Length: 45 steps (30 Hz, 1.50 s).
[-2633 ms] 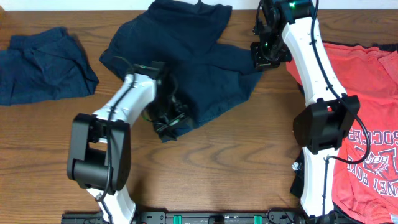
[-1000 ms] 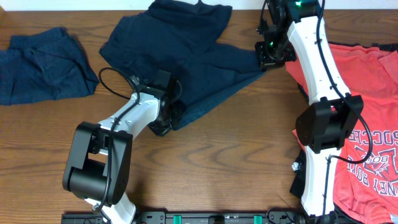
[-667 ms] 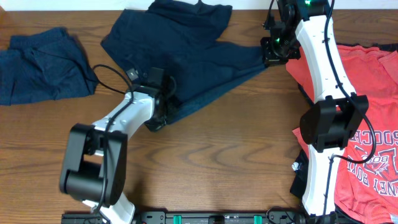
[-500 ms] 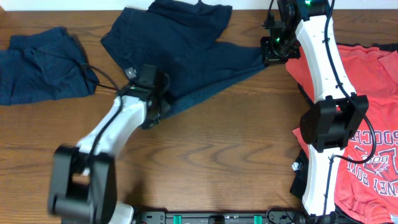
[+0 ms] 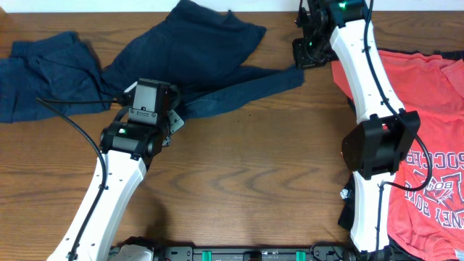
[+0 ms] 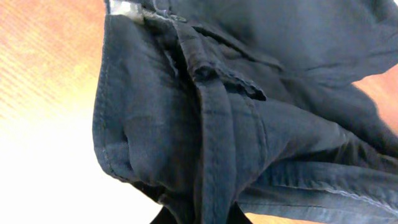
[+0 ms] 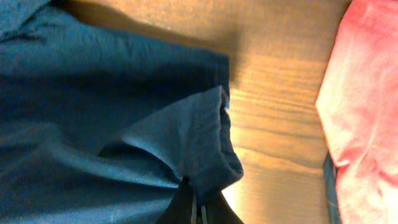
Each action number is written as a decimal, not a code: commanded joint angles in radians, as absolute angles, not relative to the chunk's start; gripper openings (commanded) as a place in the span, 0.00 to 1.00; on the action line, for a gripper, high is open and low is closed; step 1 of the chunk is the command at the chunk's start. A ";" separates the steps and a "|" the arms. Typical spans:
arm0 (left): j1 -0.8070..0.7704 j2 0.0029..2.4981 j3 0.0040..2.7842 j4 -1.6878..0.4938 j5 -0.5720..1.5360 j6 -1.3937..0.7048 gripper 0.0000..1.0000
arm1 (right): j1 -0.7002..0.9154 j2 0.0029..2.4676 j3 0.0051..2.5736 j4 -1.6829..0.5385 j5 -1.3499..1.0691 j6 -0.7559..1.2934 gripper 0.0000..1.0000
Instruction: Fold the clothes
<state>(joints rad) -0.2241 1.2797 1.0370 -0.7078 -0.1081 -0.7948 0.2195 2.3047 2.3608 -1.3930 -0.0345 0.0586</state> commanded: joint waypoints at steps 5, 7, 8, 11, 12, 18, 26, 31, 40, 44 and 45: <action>-0.206 1.275 1.028 -0.738 -0.203 -0.782 0.06 | 0.193 2.188 2.370 -1.349 0.211 0.054 0.01; -0.206 1.275 1.028 -0.740 -0.202 -0.782 0.06 | 0.187 2.170 2.370 -1.353 0.235 0.055 0.01; -0.206 1.275 1.028 -0.741 -0.202 -0.782 0.06 | 0.184 2.164 2.370 -1.354 0.244 0.055 0.01; -0.206 1.275 1.028 -0.739 -0.202 -0.782 0.06 | 0.174 2.147 2.370 -1.358 0.292 0.074 0.01; -0.206 1.275 1.028 -0.739 -0.202 -0.782 0.06 | 0.169 2.141 2.370 -1.364 0.307 0.074 0.01; -0.206 1.275 1.028 -0.727 -0.181 -0.778 0.06 | 0.126 2.109 2.370 -1.402 0.343 0.108 0.01; -0.210 1.275 1.028 -0.625 -0.144 -0.716 0.06 | 0.069 2.051 2.370 -1.444 0.359 0.127 0.01; -0.210 1.275 1.048 -0.521 -0.199 -0.646 0.06 | 0.067 1.999 2.370 -1.428 0.359 0.127 0.01; -0.210 1.275 1.182 -0.509 -0.204 -0.522 0.06 | 0.067 1.864 2.370 -1.432 0.359 0.142 0.01; -0.210 1.275 1.251 -0.490 -0.204 -0.439 0.06 | 0.067 1.813 2.370 -1.441 0.359 0.142 0.01; -0.210 1.275 1.274 -0.487 -0.204 -0.414 0.06 | 0.067 1.800 2.370 -1.446 0.359 0.142 0.01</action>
